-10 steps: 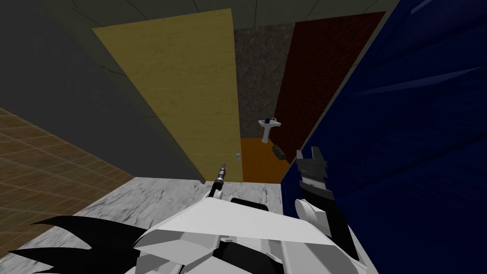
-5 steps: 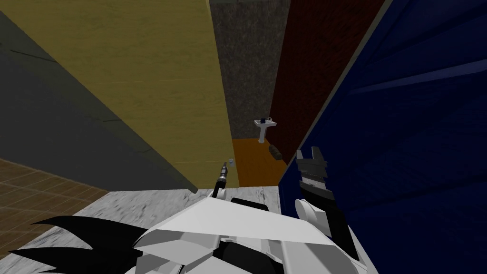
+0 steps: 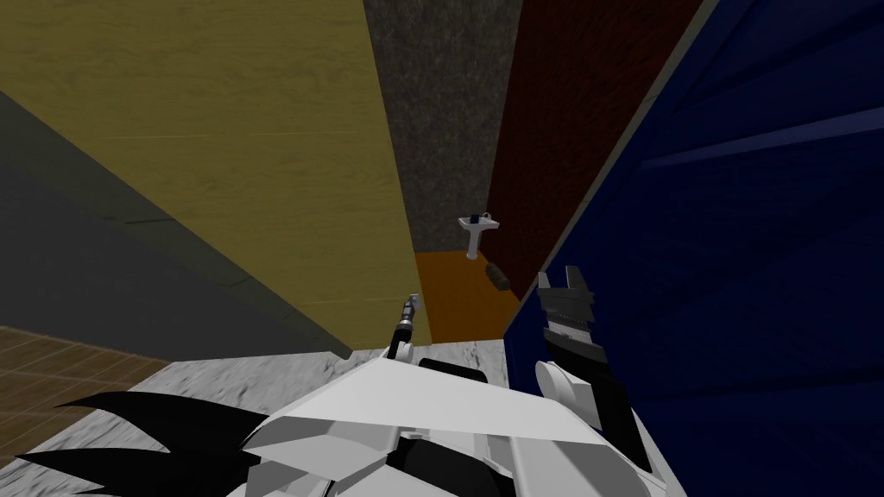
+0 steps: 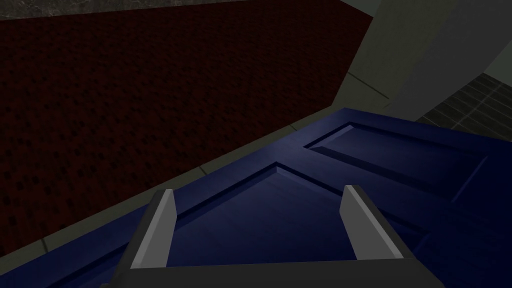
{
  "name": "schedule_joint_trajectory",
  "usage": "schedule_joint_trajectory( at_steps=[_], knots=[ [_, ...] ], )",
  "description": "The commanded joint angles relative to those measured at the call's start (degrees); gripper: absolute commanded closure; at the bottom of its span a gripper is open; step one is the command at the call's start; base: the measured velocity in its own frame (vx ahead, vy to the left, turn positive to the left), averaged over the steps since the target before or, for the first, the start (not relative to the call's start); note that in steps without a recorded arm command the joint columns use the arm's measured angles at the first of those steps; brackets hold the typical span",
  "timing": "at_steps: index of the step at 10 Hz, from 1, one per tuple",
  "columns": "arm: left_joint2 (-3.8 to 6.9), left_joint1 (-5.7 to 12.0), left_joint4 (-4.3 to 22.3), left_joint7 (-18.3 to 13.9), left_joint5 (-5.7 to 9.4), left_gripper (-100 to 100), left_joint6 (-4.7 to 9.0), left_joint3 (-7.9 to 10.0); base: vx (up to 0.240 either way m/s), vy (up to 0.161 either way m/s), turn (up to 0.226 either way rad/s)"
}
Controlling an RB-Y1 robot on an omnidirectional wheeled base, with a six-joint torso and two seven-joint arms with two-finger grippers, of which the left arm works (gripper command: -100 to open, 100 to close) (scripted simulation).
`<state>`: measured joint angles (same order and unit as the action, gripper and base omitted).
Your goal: Pull the door open
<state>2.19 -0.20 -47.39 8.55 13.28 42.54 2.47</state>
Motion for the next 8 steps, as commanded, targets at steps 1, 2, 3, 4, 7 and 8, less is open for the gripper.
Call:
schedule_joint_trajectory(
  at_steps=[1,2,3,4,7,8],
  knots=[
    [0.03,0.18,-0.15,-0.01,-0.01,100,0.1,0.0,-0.012,0.007,-0.005],
    [0.03,0.18,-0.15,-0.01,-0.01,100,0.1,0.0,0.0,0.0,0.0],
    [0.03,0.18,-0.15,-0.01,-0.01,100,0.1,0.0,0.0,0.0,0.0],
    [0.03,0.18,-0.15,-0.01,-0.01,100,0.1,0.0,0.0,0.0,0.0],
    [0.65,0.07,0.29,-0.54,-0.23,100,-0.19,-0.35,-0.132,0.032,-0.044],
    [0.91,0.07,0.41,-0.77,-0.32,100,-0.23,-0.48,-0.205,0.042,-0.073]
  ],
)
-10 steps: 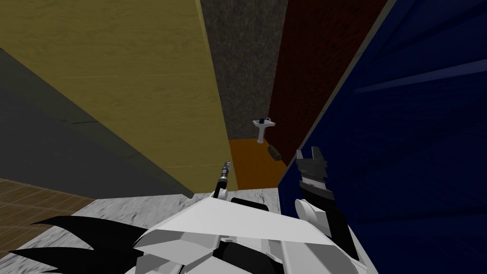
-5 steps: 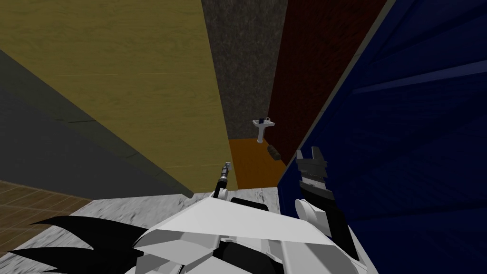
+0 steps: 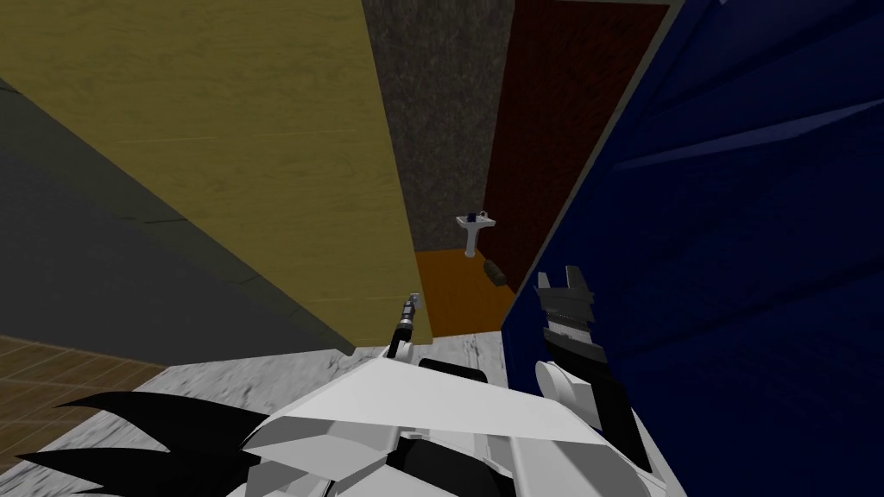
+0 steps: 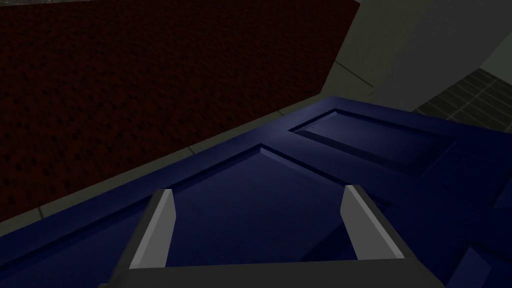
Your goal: Pull the door open
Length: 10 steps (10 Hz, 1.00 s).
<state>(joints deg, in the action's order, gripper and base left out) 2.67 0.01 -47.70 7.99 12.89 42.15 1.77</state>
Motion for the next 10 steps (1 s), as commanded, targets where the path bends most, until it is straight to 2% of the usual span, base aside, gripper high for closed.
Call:
schedule_joint_trajectory(
  at_steps=[1,6,8,10],
  knots=[
    [0.69,-0.15,0.83,-0.46,-0.01,100,0.11,0.09,-0.218,0.028,-0.076],
    [2.42,-0.12,1.41,-2.58,-0.65,100,0.13,-1.17,-0.22,0.03,-0.101],
    [3.76,-0.06,1.71,-4.6,-1.14,100,0.35,-2.39,-0.18,0.031,-0.111],
    [4.96,-0.01,1.84,-6.46,-1.55,100,0.67,-3.53,-0.066,0.016,-0.042]
  ],
)
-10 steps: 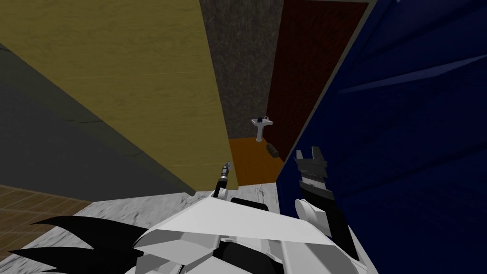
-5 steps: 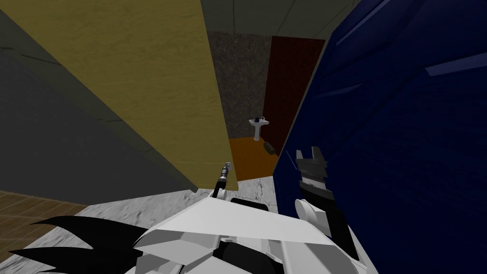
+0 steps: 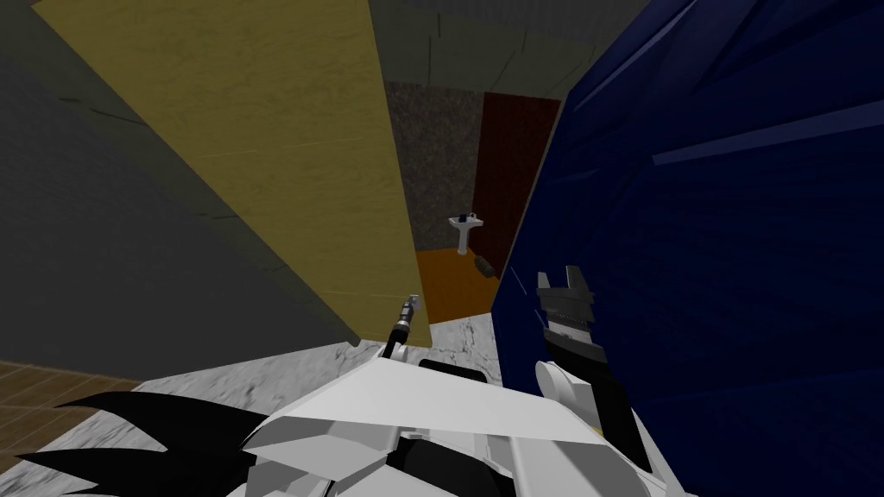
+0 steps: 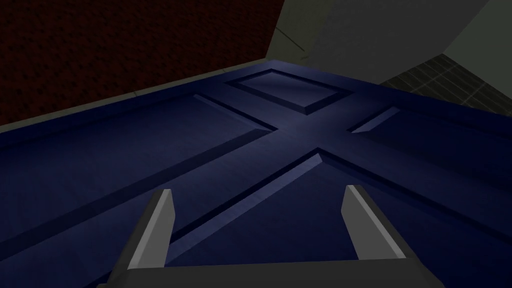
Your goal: Pull the door open
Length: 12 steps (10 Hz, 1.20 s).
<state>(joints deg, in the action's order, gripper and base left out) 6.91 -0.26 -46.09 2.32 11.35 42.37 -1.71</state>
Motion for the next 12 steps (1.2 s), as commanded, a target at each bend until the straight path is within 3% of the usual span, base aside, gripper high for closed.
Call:
schedule_joint_trajectory(
  at_steps=[1,2,3,5,12],
  knots=[
    [1.14,0.31,0.08,-1.67,-0.06,100,0.77,-0.59,0.013,0.008,-0.037],
    [0.54,-0.11,-0.06,-0.94,-0.12,100,0.12,-0.55,0.009,-0.001,-0.011],
    [2.2,-0.59,0.26,-2.88,-0.06,100,1.27,-1.09,-0.112,0.008,-0.159],
    [3.7,-1.04,0.59,-4.47,0.01,100,2.22,-1.47,-0.167,0.004,-0.183],
    [12.0,-3.57,2.62,-13.28,0.4,100,7.35,-3.61,-0.186,-0.015,-0.208]
  ],
)
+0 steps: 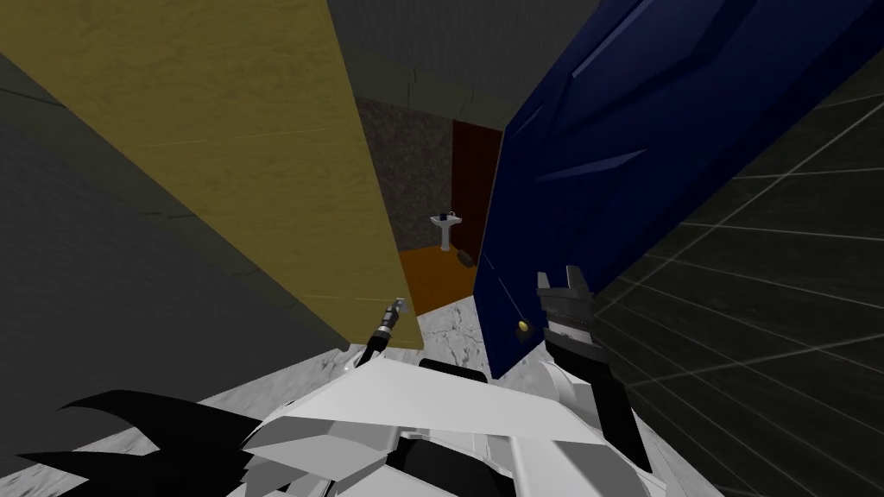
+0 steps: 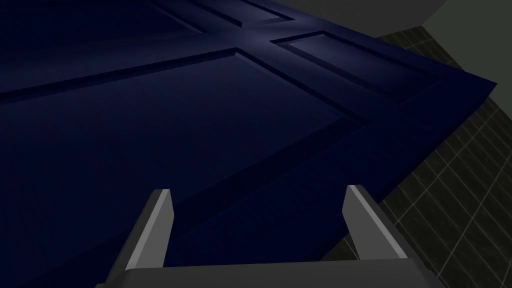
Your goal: Pull the door open
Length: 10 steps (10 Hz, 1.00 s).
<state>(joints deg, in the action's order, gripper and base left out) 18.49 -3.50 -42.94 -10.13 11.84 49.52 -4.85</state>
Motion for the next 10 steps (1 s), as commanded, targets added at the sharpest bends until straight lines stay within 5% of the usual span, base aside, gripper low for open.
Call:
schedule_joint_trajectory(
  at_steps=[1,2,3,10],
  knots=[
    [1.2,-0.57,-0.31,-1.67,-0.06,100,0.68,-0.68,-0.141,-0.006,-0.121],
    [2.07,-0.84,-0.07,-2.6,-0.02,100,1.19,-0.9,-0.143,-0.012,-0.132],
    [1.71,-0.66,0.05,-1.81,0.08,100,0.75,-0.44,-0.063,0.001,-0.012],
    [6.06,-4.83,-0.92,-6.71,-1.3,100,6.23,-4.93,-0.204,0.045,-0.12]
  ],
)
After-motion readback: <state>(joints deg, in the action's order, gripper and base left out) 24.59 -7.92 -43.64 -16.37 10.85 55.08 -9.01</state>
